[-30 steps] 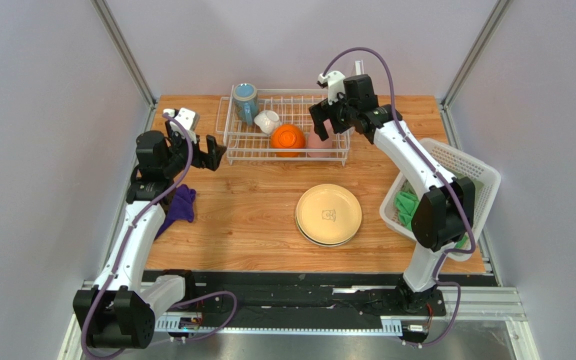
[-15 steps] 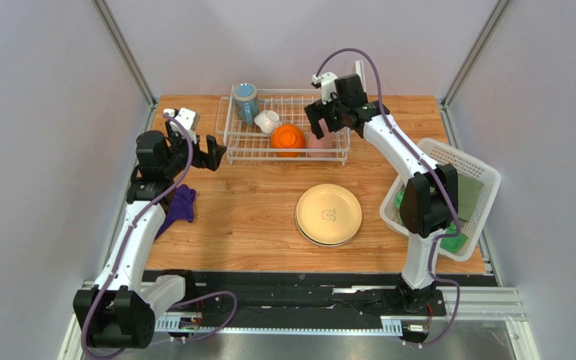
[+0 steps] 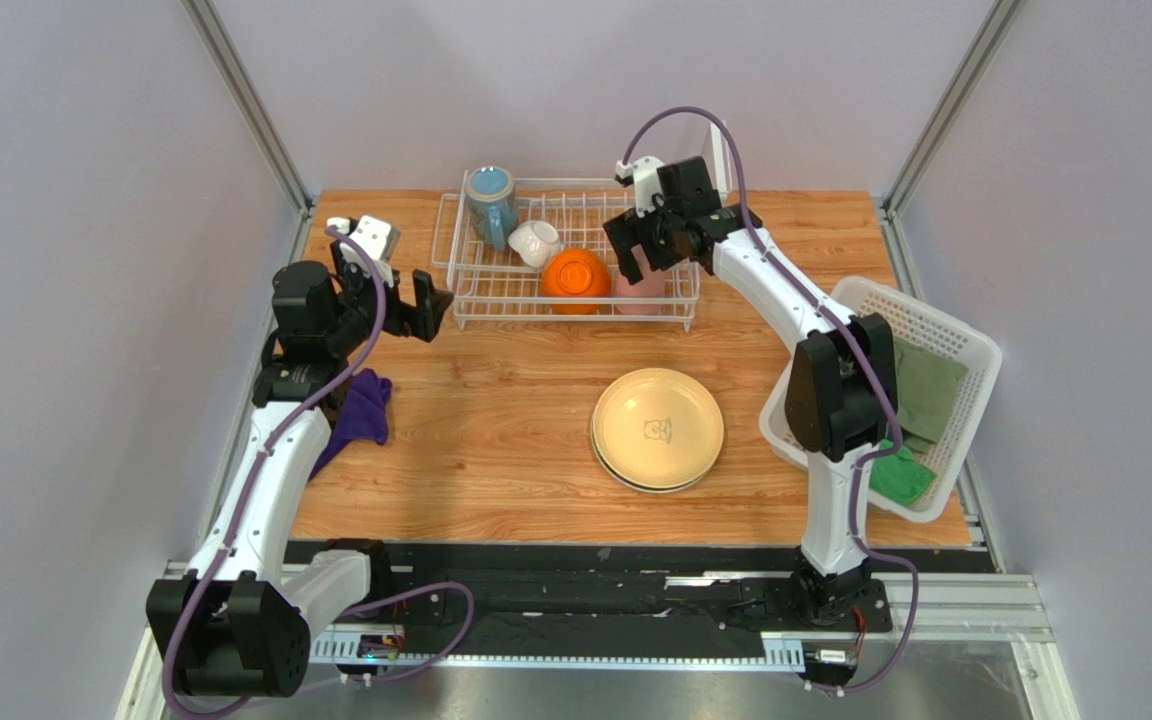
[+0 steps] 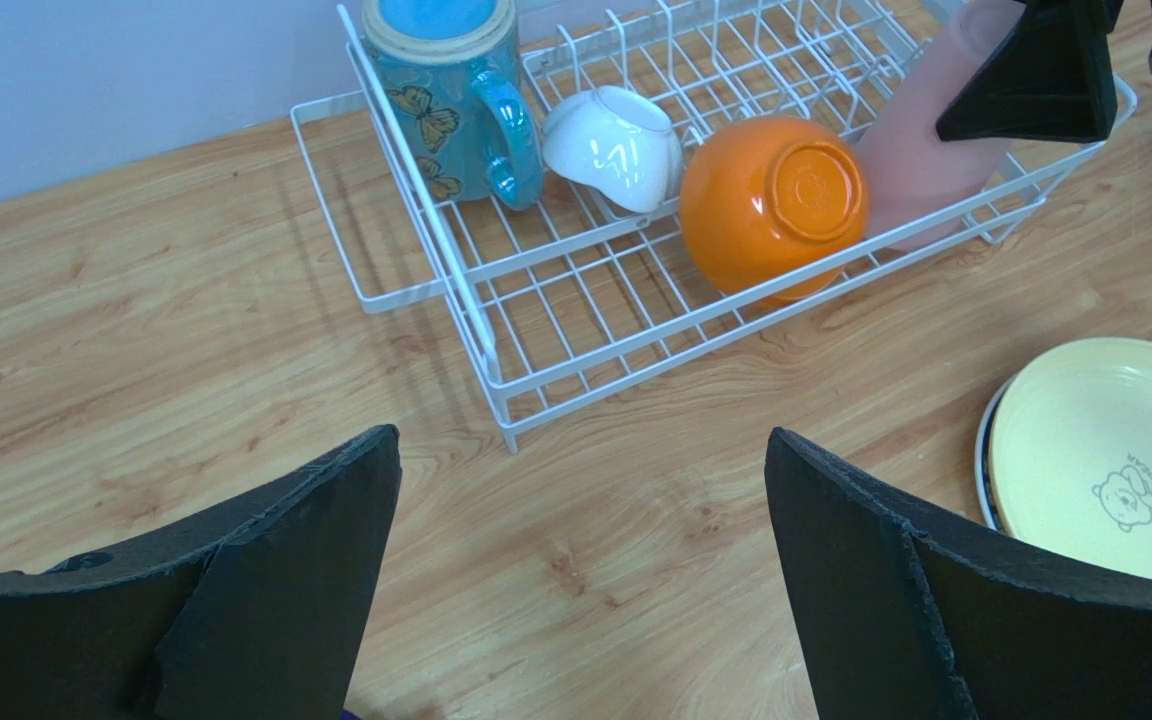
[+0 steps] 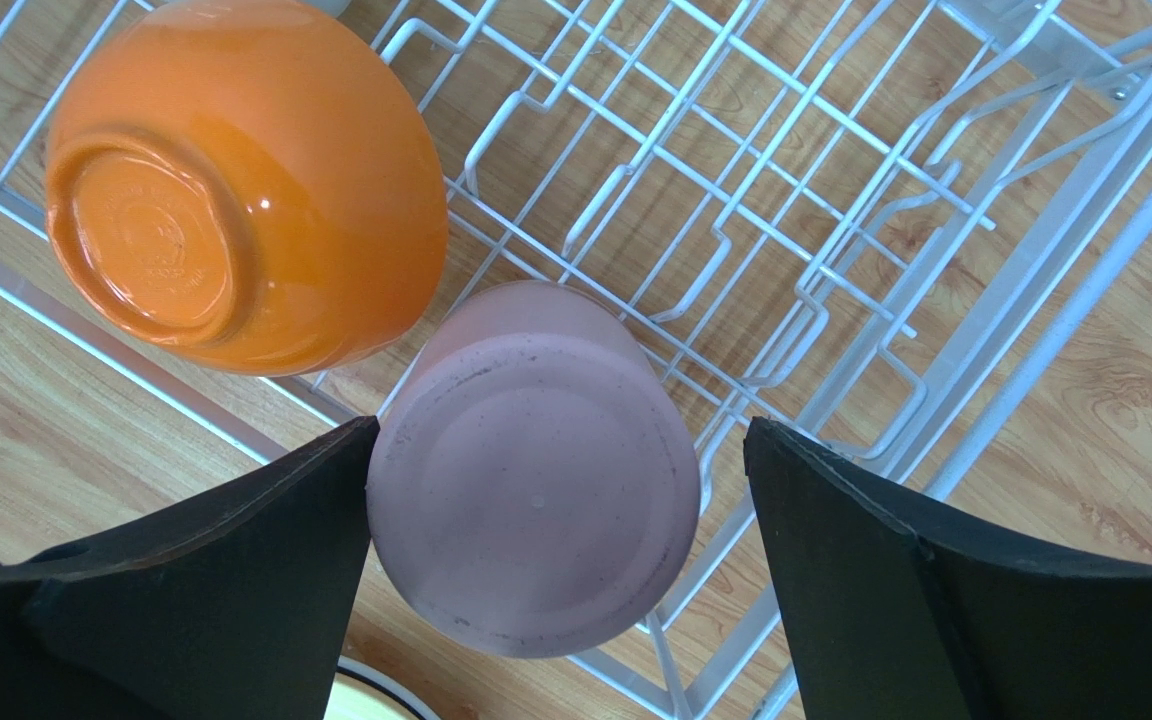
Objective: Unload the mixed dishes from the dish rack
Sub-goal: Pick up the cup from the dish rack.
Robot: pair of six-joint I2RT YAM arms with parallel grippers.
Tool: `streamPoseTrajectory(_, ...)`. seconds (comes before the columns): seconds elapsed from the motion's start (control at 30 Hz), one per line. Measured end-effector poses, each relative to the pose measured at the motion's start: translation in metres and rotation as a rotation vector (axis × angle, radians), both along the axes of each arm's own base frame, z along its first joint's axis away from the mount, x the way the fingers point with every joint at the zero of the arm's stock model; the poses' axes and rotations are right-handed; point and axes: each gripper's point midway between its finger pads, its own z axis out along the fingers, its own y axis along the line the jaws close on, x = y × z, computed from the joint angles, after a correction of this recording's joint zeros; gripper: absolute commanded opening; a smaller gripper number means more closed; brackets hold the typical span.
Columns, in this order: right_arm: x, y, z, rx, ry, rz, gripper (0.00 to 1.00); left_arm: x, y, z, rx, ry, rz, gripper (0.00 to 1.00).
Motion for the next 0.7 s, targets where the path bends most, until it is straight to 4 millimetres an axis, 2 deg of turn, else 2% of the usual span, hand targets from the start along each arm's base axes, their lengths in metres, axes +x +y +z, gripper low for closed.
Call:
streamPoseTrajectory(0.17, -0.0001, 0.0013, -0.0031, 0.0, 0.006, 0.001, 0.8, 0.0, 0.0, 0.0, 0.0, 0.0, 0.0, 0.99)
streamPoseTrajectory(0.37, -0.0005, 0.0018, -0.0031, 0.004, 0.009, -0.001, 0.57, 0.0, 0.0, 0.0, 0.0, 0.0, 0.0, 0.99)
streamPoseTrajectory(0.57, -0.0016, 0.0014, -0.0023, 0.002, 0.015, -0.001, 0.29, 0.0, 0.0, 0.0, 0.0, 0.0, 0.0, 0.99)
streamPoseTrajectory(0.7, -0.0031, 0.0006, 0.0034, -0.001, 0.02, -0.002, 0.15, 0.0, 0.0, 0.0, 0.0, 0.0, 0.0, 0.99)
